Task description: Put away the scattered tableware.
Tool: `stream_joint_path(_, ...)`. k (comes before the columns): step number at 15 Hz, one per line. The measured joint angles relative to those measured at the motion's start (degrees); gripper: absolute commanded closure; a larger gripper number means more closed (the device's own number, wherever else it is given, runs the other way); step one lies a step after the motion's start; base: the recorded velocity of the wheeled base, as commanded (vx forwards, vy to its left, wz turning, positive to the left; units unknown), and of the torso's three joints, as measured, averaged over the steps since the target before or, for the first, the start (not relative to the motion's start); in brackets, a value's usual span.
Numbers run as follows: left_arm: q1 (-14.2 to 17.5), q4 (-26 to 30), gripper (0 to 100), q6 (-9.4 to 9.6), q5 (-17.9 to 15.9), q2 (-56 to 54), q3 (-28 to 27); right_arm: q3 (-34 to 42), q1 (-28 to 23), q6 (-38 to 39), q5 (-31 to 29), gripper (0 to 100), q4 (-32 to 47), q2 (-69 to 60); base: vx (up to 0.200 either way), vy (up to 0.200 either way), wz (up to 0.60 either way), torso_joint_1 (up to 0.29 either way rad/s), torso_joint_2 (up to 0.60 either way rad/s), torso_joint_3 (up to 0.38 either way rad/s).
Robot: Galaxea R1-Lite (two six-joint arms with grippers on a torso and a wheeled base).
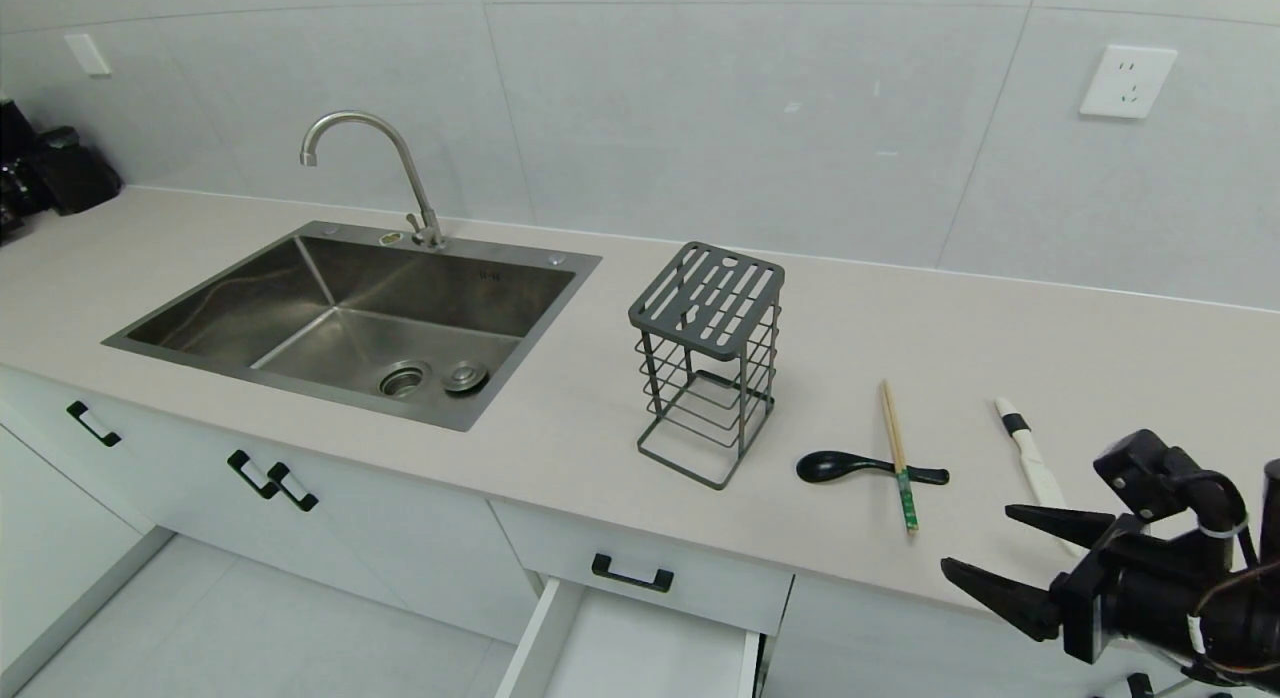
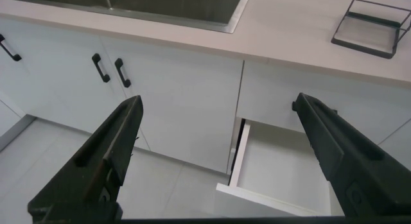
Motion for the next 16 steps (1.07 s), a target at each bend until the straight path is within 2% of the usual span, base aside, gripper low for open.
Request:
stream_joint_path(4,0.0,0.0,0,-0.29,0.0,0.0,0.0,-3.4,1.5,0.1,-3.8,0,0.0,6.0,0.000,0.000,0.00,0.000,0.00,0.000)
stream_joint_path(8,0.0,0.0,0,-0.43,0.0,0.0,0.0,-9.2,2.7,3.0,-9.3,0,0.0,11.7,0.000,0.000,0.00,0.000,0.00,0.000)
stream_joint_path(12,0.0,0.0,0,-0.62,0.1,0.0,0.0,-11.8,3.9,5.0,-12.9,0,0.0,16.4,0.000,0.000,0.00,0.000,0.00,0.000)
stream_joint_path(16,0.0,0.0,0,-1.06,0.1,0.0,0.0,-13.8,4.1,5.6,-14.0,0,0.0,20.2,0.000,0.000,0.00,0.000,0.00,0.000)
